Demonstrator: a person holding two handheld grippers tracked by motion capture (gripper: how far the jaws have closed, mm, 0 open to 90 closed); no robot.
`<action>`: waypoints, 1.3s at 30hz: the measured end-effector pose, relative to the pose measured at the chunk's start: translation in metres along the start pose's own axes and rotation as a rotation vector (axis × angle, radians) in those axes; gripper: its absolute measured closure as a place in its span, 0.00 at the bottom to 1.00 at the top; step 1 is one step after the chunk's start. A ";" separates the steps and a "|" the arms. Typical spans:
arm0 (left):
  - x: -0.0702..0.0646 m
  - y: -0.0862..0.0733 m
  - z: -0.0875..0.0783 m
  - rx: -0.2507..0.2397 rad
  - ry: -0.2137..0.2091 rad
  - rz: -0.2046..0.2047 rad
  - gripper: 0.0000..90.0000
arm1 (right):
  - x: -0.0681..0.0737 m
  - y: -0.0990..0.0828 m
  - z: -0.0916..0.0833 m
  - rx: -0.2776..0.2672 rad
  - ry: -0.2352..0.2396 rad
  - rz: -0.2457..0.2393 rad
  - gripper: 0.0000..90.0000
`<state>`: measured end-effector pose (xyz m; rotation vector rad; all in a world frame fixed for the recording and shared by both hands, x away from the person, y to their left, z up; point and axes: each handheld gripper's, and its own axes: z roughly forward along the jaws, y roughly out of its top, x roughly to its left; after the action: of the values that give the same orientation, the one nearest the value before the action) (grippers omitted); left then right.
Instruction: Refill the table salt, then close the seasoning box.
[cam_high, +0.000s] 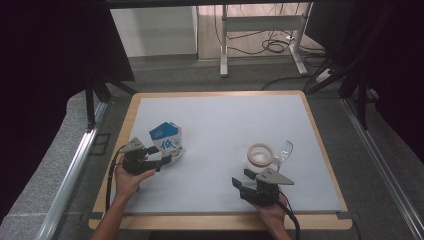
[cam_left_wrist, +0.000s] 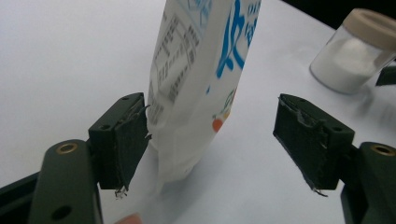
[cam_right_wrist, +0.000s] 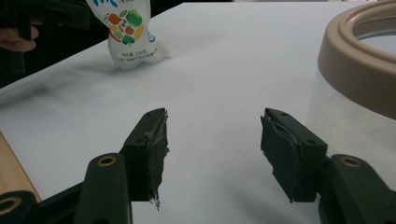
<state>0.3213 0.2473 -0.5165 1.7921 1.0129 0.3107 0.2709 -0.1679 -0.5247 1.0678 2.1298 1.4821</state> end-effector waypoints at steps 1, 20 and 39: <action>0.000 -0.002 0.000 0.008 0.003 0.002 0.29 | 0.000 0.000 0.000 -0.001 -0.001 0.001 0.46; 0.000 -0.030 -0.002 0.075 0.028 -0.022 0.27 | -0.019 0.010 -0.053 -0.098 0.009 -0.086 1.00; -0.009 -0.032 0.004 0.085 0.007 -0.002 0.27 | -0.071 0.018 -0.090 -0.172 -0.170 0.016 1.00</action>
<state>0.3028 0.2418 -0.5435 1.8674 1.0460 0.2764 0.2678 -0.2757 -0.4820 1.1077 1.8475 1.4943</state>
